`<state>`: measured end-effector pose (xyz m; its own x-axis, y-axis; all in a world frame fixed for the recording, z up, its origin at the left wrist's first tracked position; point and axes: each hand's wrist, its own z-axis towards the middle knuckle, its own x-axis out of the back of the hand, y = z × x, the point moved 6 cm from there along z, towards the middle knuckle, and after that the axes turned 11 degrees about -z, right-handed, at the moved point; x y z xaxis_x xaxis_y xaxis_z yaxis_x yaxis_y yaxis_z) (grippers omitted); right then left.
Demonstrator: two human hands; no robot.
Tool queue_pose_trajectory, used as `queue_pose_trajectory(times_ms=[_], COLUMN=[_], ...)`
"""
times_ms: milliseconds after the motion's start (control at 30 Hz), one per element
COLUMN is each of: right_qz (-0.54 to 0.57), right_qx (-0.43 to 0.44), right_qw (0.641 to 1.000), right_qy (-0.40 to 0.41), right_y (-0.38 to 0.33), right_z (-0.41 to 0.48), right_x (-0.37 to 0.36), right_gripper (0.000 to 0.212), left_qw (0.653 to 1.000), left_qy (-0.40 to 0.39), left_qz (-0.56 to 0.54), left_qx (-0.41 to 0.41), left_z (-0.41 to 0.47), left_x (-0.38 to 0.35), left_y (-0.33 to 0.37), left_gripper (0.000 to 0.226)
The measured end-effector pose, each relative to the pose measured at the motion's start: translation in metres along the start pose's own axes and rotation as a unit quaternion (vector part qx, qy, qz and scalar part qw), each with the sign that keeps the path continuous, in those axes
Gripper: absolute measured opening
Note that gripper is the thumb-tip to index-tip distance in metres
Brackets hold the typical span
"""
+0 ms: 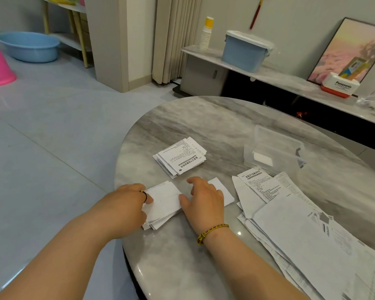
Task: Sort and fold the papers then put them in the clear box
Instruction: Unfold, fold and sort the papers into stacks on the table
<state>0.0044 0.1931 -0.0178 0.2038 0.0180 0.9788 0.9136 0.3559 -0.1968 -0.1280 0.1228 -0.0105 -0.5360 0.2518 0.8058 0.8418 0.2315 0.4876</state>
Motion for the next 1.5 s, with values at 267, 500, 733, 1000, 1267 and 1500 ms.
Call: queue_pose_trajectory(times_ms=[267,500,733,1000,1267,1500], right_qz=[0.075,0.054,0.047,0.021,-0.025,0.053], right_qx=[0.001,-0.082,-0.25,-0.263,-0.266,-0.267], right_qw=[0.996,0.995,0.967,0.962,0.96,0.962], right_qy=[0.047,0.033,-0.019,-0.075,-0.079,-0.038], right_y=[0.02,0.1,0.219,0.247,0.246,0.249], right_z=[-0.019,-0.045,-0.081,-0.085,-0.082,-0.085], right_x=[0.037,0.064,0.071,0.055,0.056,0.063], right_gripper=[0.032,0.026,0.035,0.066,0.054,0.012], left_qw=[0.993,0.984,0.978,0.974,0.974,0.977], left_qy=[0.039,0.034,-0.008,-0.042,-0.043,-0.041], left_qz=[-0.031,-0.067,-0.032,0.102,0.121,0.088], left_qx=[-0.105,-0.162,-0.205,-0.199,-0.186,-0.189], left_z=[-0.007,-0.003,0.006,0.016,0.018,0.017], left_x=[-0.002,-0.034,-0.076,-0.116,-0.116,-0.112], left_y=[0.049,0.092,0.136,0.15,0.149,0.15], left_gripper=[0.052,0.052,0.048,0.061,0.061,0.06])
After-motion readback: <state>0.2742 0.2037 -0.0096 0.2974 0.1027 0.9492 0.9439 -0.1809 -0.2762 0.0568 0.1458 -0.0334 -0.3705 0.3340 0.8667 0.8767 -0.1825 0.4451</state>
